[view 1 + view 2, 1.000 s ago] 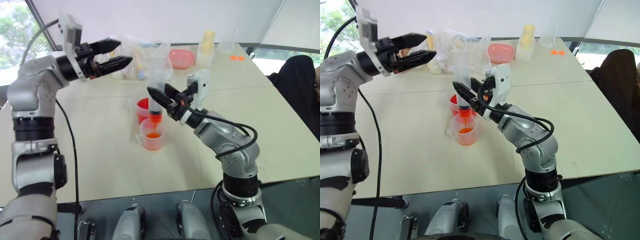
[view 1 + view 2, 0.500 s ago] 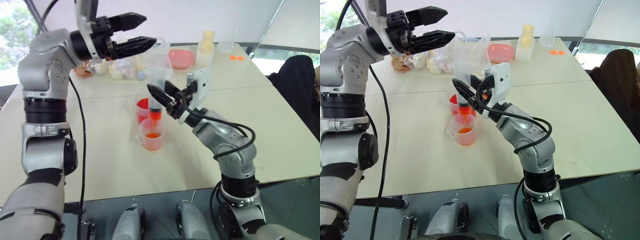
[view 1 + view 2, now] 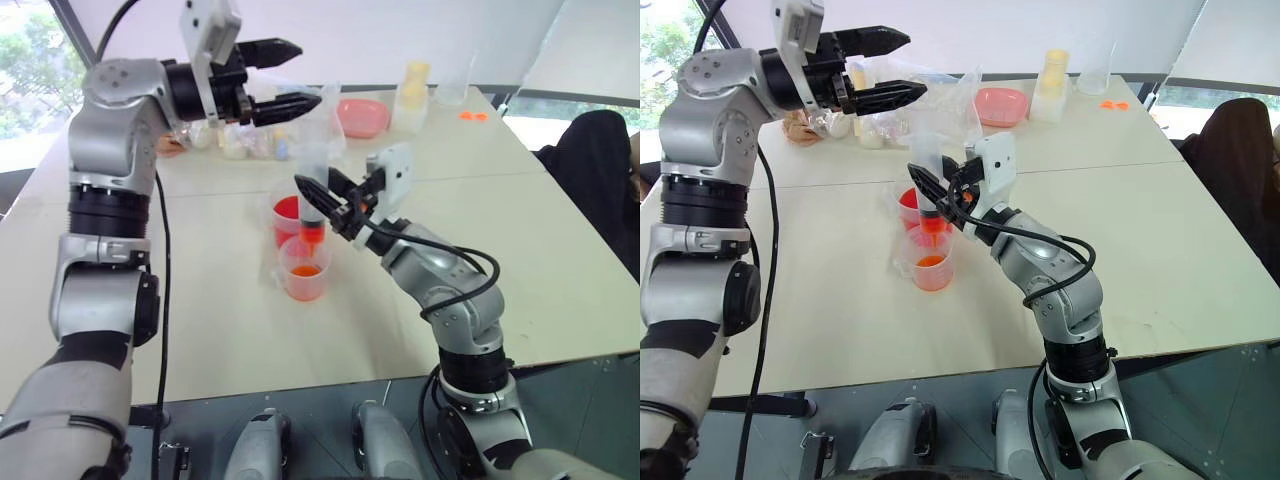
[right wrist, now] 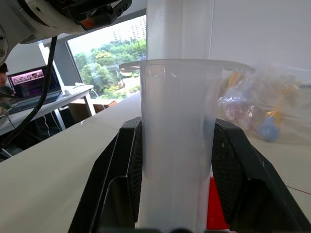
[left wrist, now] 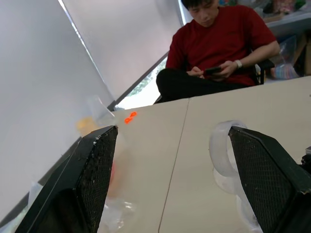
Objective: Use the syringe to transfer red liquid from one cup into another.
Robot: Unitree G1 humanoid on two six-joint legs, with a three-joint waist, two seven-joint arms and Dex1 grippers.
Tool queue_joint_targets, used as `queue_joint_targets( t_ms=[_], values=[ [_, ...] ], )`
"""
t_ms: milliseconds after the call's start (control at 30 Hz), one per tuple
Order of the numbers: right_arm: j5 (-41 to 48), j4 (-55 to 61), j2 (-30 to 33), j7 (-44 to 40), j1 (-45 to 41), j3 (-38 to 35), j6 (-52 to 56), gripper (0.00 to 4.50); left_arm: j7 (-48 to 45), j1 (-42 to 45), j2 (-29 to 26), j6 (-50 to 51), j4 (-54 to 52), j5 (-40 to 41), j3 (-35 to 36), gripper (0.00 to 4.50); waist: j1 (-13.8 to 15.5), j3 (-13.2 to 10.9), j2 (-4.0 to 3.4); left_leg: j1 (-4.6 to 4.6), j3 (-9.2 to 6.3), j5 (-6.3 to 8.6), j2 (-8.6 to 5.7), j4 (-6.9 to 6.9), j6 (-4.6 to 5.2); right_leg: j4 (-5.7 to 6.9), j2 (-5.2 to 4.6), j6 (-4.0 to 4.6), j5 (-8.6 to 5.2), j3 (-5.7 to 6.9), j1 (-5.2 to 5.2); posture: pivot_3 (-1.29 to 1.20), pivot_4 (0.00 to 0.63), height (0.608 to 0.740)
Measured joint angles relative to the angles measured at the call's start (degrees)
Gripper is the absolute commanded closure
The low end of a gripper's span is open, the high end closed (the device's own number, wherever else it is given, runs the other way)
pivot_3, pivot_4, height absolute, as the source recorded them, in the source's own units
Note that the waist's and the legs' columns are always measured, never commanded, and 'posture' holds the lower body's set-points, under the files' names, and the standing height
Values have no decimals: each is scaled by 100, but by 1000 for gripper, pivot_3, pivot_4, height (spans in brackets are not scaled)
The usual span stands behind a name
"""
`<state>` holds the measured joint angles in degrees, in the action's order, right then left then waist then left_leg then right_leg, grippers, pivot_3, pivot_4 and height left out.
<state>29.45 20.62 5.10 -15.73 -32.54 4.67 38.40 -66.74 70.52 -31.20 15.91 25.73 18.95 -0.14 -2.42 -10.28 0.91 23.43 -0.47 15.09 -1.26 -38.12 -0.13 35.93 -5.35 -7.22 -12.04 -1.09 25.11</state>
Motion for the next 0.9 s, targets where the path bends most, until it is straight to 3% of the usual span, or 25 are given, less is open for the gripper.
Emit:
queue_joint_targets(
  t_ms=[167, 233, 900],
  values=[
    [-9, -2, -4, 4, 0, -62, -34, 3047, -224, -4, 36, 20, -15, 92, -50, 3935, 1, 0, 0, 0, 1, 0, 0, 0, 0, 0, 0, 0, 0, 0, 0, 0, 150, 740],
    [-2, 9, -6, -4, -1, -58, -56, 3047, -284, -7, 20, 95, -77, 126, -66, 4433, 0, 0, 0, 0, 0, 0, 1, 0, 0, 1, 0, 0, 0, 0, 0, 0, 150, 740],
    [275, 146, -19, -123, 7, 2, 234, 3047, -674, -404, -352, 940, -803, 484, 148, 4433, -1, 0, 0, 0, -1, 0, 3, -1, 0, 1, 0, 0, 0, 0, 0, 0, 150, 740]
  ],
)
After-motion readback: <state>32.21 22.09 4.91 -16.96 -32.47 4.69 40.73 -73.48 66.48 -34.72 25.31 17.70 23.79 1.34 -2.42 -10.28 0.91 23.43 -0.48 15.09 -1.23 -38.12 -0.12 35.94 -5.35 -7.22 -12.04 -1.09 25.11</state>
